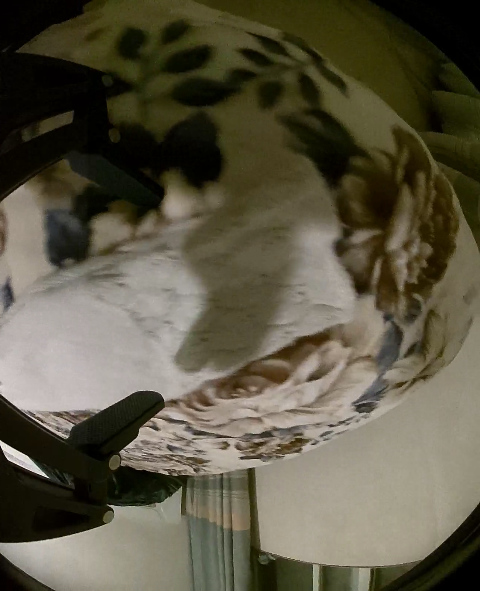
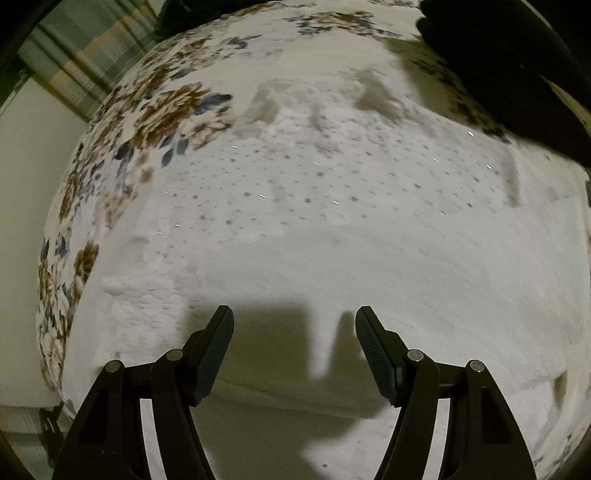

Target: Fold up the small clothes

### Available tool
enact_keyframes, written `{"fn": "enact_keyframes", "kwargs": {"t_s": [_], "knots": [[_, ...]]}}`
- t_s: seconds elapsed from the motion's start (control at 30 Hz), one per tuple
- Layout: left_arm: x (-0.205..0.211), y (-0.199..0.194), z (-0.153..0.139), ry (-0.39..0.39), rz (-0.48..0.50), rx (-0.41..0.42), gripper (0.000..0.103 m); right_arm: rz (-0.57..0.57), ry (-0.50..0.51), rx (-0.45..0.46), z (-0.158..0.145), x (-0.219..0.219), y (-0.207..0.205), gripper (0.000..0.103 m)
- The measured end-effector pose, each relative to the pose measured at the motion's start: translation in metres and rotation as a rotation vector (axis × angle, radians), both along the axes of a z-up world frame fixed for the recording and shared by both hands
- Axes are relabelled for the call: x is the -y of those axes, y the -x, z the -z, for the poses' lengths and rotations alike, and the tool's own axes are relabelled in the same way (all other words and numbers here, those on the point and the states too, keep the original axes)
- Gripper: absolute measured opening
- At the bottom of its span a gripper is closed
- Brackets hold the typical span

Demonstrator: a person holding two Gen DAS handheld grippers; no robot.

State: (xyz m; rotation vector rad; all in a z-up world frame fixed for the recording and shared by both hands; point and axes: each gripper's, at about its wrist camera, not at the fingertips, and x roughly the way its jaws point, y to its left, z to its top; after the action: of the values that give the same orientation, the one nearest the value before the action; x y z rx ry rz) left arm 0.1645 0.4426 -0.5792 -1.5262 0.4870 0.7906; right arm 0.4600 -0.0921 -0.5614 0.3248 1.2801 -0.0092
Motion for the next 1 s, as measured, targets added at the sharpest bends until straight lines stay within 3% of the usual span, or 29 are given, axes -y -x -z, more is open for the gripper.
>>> {"fn": "enact_keyframes", "kwargs": {"t_s": [0.4, 0.47, 0.5, 0.53, 0.6, 0.8, 0.93, 1.0], "knots": [[-0.019, -0.022, -0.007, -0.104, -0.061, -0.039, 0.102, 0.007, -0.024, 0.013, -0.001, -0.001, -0.013, 0.071], [-0.019, -0.024, -0.011, -0.144, -0.055, -0.06, 0.09, 0.008, -0.026, 0.017, -0.002, 0.0, -0.012, 0.071], [-0.019, -0.027, -0.015, -0.165, -0.044, -0.088, 0.071, 0.007, -0.023, 0.016, -0.002, 0.001, -0.012, 0.071], [-0.019, -0.029, -0.015, -0.172, -0.034, -0.107, 0.045, 0.008, -0.021, 0.016, -0.002, 0.002, -0.011, 0.071], [-0.018, -0.029, -0.018, -0.202, 0.002, -0.134, 0.015, 0.013, -0.018, 0.015, -0.002, 0.005, -0.009, 0.071], [-0.003, -0.033, -0.061, -0.377, 0.121, -0.223, 0.013, 0.041, 0.094, -0.002, -0.002, 0.022, 0.0, 0.071], [0.025, -0.052, -0.113, -0.579, 0.232, -0.302, 0.012, 0.047, 0.245, -0.038, 0.001, 0.032, 0.003, 0.071], [0.046, -0.068, -0.137, -0.664, 0.299, -0.337, 0.012, 0.036, 0.268, -0.066, 0.005, 0.035, 0.003, 0.071]]}}
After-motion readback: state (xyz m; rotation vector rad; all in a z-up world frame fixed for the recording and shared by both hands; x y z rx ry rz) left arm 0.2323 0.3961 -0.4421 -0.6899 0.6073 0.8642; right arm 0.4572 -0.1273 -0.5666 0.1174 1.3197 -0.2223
